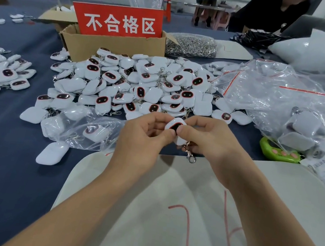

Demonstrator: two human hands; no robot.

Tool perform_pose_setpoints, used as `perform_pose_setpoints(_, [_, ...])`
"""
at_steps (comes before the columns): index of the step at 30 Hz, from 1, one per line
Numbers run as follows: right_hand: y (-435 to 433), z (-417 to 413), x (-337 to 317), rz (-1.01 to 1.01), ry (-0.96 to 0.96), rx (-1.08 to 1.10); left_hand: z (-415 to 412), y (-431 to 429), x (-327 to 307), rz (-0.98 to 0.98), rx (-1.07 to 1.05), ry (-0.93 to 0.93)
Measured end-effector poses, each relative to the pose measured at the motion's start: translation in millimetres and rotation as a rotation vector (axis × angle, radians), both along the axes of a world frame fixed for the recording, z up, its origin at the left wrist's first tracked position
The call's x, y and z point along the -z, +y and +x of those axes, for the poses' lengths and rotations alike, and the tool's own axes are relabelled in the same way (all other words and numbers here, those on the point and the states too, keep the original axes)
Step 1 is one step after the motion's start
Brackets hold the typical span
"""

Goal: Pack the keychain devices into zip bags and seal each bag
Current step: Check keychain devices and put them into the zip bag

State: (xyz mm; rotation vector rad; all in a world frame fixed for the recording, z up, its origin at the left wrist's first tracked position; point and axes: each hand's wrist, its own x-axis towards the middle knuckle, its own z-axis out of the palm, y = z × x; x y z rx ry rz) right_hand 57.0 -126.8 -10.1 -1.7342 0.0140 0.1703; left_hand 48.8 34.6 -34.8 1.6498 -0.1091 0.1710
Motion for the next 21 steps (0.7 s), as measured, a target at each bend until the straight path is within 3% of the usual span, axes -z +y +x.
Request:
perform_pose_setpoints(7, [4.9,-1.1,2.5,0.008,0.001,0.048,0.3,2.7,1.5,0.058,0.036,-0.058])
perform_pose_setpoints(14, [5.8,1.1,6.8,-0.063,0.002,-0.044,3.5,5.4,0.4,0.073,-0.023,0.057])
perform_pose_setpoints(21, [4.1,-1.0,9.3,-0.142,-0.036,-0.02,2.4,2.0,0.0,0.044,-0.03,0.042])
